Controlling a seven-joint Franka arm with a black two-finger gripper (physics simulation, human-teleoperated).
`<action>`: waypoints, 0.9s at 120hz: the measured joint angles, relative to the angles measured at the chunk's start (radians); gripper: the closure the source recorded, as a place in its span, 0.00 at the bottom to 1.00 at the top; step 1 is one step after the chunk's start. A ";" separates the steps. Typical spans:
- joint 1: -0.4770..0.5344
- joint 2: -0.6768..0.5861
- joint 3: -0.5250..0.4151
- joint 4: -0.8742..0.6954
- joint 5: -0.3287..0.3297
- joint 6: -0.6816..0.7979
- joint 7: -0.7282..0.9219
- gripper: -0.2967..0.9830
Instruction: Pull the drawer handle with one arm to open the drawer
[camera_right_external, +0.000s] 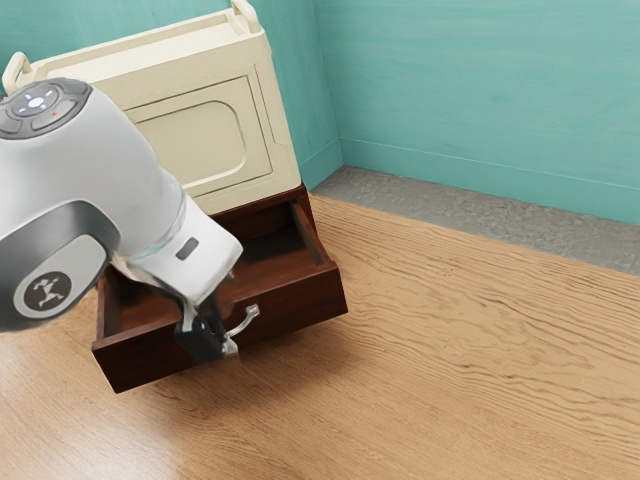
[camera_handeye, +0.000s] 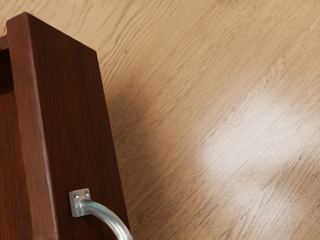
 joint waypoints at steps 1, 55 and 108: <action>0.000 0.002 0.000 0.006 -0.004 -0.005 -0.001 0.25; 0.025 0.453 0.150 0.482 -0.071 -0.259 -0.043 0.23; 0.009 0.468 0.154 0.515 -0.073 -0.298 -0.051 0.23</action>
